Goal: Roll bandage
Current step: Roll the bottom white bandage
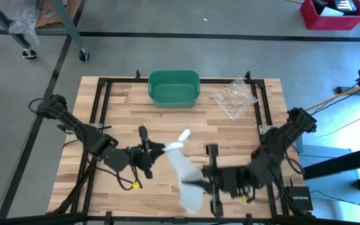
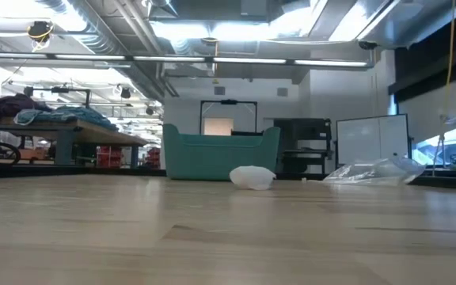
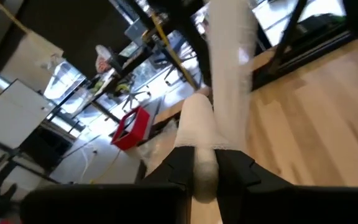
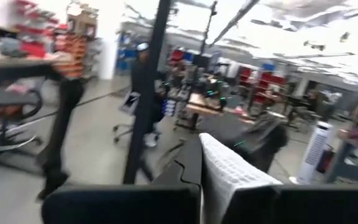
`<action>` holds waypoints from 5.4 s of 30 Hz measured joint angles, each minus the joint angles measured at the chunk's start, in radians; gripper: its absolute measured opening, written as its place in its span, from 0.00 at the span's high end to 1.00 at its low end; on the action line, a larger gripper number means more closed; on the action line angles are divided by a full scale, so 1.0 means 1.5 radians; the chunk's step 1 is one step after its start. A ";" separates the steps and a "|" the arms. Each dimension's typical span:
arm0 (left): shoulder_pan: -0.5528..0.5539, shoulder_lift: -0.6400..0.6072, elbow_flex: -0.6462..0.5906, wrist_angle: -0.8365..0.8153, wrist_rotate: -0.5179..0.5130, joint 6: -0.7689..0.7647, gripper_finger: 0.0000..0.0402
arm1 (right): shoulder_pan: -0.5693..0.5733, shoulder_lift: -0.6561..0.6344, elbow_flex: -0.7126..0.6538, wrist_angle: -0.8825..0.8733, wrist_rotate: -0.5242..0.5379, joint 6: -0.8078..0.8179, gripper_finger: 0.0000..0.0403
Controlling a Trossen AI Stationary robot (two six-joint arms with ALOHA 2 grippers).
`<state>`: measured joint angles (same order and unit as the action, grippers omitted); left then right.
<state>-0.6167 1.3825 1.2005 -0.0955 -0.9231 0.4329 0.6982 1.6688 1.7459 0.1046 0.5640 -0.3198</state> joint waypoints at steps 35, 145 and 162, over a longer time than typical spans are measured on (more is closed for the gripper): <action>-0.054 0.028 -0.118 0.050 -0.023 -0.179 0.92 | -0.428 0.114 0.084 -0.282 -0.312 0.319 0.39; 0.037 0.008 -0.250 0.304 0.125 -0.131 0.92 | -0.122 -0.058 -0.616 0.190 -0.100 0.437 0.21; 0.036 0.008 -0.249 0.290 0.126 -0.127 0.92 | -0.066 -0.042 -0.427 0.145 -0.095 0.180 0.95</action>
<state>-0.5621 1.3952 0.8265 0.3396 -0.7339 0.2420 0.5993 1.6064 1.1054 0.3228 0.4216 -0.0503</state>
